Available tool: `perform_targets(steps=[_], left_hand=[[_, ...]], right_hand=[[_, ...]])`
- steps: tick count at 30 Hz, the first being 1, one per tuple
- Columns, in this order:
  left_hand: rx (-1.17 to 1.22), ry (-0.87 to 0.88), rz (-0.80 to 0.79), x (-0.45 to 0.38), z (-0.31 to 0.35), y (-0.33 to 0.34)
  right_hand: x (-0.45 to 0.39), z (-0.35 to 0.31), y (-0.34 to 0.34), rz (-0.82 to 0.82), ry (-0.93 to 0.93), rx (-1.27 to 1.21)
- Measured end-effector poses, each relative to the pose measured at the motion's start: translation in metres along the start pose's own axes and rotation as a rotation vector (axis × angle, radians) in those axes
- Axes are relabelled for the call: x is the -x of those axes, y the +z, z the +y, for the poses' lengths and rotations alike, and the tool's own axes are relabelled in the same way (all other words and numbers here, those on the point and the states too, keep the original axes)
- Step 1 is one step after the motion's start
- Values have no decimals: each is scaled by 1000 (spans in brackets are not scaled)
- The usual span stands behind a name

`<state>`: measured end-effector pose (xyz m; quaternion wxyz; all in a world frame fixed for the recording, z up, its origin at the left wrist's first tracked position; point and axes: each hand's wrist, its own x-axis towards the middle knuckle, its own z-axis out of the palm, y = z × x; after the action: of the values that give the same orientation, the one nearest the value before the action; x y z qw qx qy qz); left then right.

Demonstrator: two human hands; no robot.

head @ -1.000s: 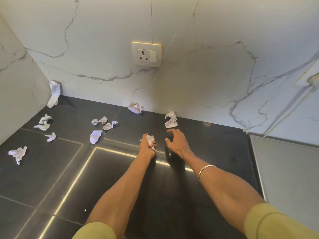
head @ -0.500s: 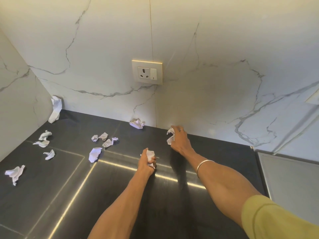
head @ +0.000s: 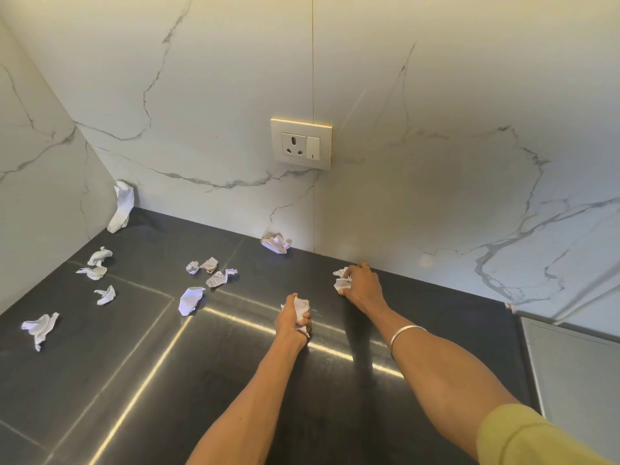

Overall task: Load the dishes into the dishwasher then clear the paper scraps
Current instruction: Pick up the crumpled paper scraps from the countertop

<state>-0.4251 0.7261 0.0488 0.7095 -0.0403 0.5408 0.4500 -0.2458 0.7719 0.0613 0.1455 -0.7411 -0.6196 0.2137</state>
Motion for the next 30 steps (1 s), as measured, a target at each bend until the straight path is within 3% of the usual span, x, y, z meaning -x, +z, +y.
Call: perform_targets(steps=[8,20,30], left_hand=[[-3,20,-13,9,-6,-5],[105,19,-37,47,-27,-1],[24,172,191,96,-65,-9]], right_hand=[[31,3,-1,89,23,-93],[103,-17,3,17,50,-407],[186,-49,25,118,179,-682]])
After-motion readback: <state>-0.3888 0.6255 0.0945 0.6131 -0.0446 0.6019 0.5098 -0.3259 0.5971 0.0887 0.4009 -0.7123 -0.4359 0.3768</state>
